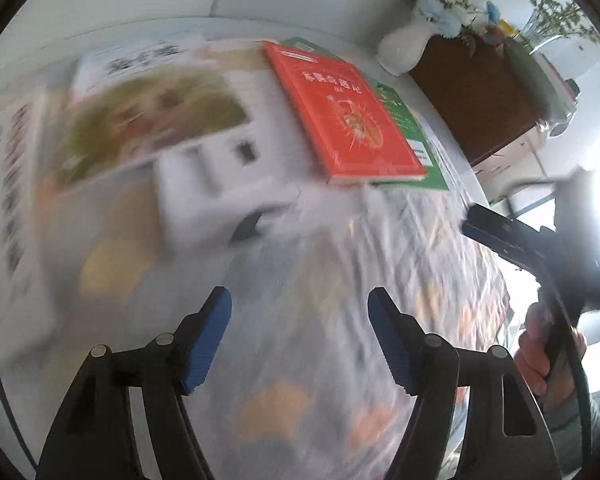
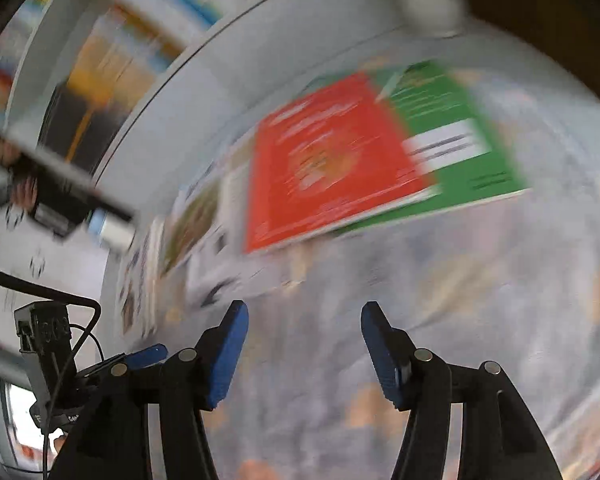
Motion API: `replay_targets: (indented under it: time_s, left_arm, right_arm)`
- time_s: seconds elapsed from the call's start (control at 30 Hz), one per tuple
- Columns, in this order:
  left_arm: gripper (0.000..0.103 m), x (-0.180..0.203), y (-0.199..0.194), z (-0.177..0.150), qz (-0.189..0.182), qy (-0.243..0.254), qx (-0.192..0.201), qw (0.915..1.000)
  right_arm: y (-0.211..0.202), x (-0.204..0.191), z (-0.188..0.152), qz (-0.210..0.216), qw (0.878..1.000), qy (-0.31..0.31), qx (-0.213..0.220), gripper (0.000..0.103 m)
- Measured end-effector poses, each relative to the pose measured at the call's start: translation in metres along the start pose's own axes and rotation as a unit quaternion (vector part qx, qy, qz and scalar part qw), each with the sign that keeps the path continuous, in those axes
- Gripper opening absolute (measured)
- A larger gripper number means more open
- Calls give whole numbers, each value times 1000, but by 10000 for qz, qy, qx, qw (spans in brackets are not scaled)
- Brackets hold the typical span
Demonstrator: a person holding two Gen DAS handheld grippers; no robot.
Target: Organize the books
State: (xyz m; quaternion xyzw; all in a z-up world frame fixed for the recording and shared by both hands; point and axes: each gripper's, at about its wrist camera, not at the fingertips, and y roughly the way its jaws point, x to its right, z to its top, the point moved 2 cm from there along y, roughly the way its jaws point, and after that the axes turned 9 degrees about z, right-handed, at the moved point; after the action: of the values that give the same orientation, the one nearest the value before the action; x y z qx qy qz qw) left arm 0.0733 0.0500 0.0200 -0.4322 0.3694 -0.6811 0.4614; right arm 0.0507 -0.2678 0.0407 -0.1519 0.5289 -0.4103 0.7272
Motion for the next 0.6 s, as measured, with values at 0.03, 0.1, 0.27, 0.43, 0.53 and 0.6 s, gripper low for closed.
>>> replay_targets:
  time_s: [0.03, 0.1, 0.27, 0.43, 0.53, 0.6]
  left_arm:
    - [69, 5, 5, 11, 101, 62, -13, 9999]
    - [69, 16, 17, 35, 587, 273, -31, 9979]
    - [68, 38, 27, 86, 503, 482, 303, 9971]
    - [44, 31, 59, 111, 860, 269, 189, 9958]
    - [41, 24, 69, 113, 858, 93, 192, 9961]
    - [41, 22, 67, 112, 698, 16, 285, 9972]
  right_arm:
    - [-8, 9, 8, -74, 9999, 47, 133, 57]
    - [-26, 32, 25, -212, 9986, 179, 441, 57]
    - [-50, 78, 59, -120, 9935, 684, 900, 57]
    - [-10, 64, 85, -259, 9982, 101, 537, 44]
    - [21, 65, 99, -374, 9987, -17, 336, 34]
    - [39, 72, 106, -447, 9985, 85, 318, 33]
